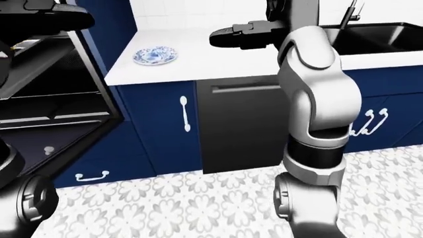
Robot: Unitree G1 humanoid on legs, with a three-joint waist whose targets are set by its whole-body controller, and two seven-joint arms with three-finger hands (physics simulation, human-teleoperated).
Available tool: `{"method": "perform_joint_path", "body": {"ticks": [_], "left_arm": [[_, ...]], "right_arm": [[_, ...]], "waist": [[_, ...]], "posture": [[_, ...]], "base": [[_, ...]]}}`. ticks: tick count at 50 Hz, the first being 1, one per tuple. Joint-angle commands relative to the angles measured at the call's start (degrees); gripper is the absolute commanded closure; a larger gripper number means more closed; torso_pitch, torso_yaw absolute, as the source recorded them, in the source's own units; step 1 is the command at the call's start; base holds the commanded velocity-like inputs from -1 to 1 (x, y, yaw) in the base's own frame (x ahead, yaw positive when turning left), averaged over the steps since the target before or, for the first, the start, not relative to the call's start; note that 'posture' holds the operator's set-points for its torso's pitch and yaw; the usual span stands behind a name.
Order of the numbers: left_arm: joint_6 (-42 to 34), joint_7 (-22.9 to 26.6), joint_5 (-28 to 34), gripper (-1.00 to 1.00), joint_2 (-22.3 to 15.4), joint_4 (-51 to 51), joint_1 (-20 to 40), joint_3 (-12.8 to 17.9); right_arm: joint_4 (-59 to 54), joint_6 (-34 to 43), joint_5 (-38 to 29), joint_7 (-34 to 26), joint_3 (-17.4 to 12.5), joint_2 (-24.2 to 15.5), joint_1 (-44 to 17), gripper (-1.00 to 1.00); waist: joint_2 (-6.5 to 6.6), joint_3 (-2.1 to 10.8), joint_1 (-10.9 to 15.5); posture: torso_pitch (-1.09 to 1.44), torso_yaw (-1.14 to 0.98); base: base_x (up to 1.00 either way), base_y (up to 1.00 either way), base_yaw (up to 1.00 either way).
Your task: Pick the corn from the top rack in the oven and place it on the plate on the counter.
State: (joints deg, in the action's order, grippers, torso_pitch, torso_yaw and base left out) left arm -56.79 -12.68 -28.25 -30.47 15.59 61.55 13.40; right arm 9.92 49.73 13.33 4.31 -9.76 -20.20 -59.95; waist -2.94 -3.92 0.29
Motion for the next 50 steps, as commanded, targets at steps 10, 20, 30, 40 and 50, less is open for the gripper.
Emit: {"method": "perform_joint_path", "body": {"ticks": [10, 20, 30, 40, 50], "left_arm": [[0.3, -0.9, 0.3, -1.0, -0.9, 1.5, 2.5, 1.5], [1.1, 0.0, 0.3, -1.0, -1.5, 1.2, 1.6, 2.2], [-1.0, -1.1, -0.4, -1.0, -1.3, 3.7, 1.4, 1.9], [-1.1, -0.9, -0.7, -1.0, -1.7, 3.9, 1.1, 2.2], [-2.1, -1.4, -1.6, -1.0, -2.1, 5.2, 1.0, 2.8]], "right_arm": [[2.3, -1.6, 0.4, -0.5, 0.0, -0.1, -2.2, -1.0], [2.1, -2.0, 0.1, -0.3, 0.1, -0.1, -1.9, -1.0], [2.4, -2.0, 0.3, -0.4, -0.1, 0.0, -1.6, -1.0], [3.2, -2.9, 2.4, 1.0, -0.1, -0.7, -1.4, -1.0], [3.9, -2.6, 1.3, 0.2, 0.1, -0.4, -1.2, -1.0]], "waist": [[3.57, 2.34, -0.5], [3.98, 2.1, 1.0], [-0.03, 2.34, 0.5], [4.62, 0.66, -1.3], [2.57, 1.67, 0.6]], "posture": [[0.0, 0.0], [0.0, 0.0], [0.0, 0.0], [0.0, 0.0], [0.0, 0.0]], "base": [[0.47, 0.0, 0.2], [0.3, 0.0, 0.52], [0.1, 0.0, 0.59], [0.0, 0.0, 0.06], [0.0, 0.0, 0.79]]}}
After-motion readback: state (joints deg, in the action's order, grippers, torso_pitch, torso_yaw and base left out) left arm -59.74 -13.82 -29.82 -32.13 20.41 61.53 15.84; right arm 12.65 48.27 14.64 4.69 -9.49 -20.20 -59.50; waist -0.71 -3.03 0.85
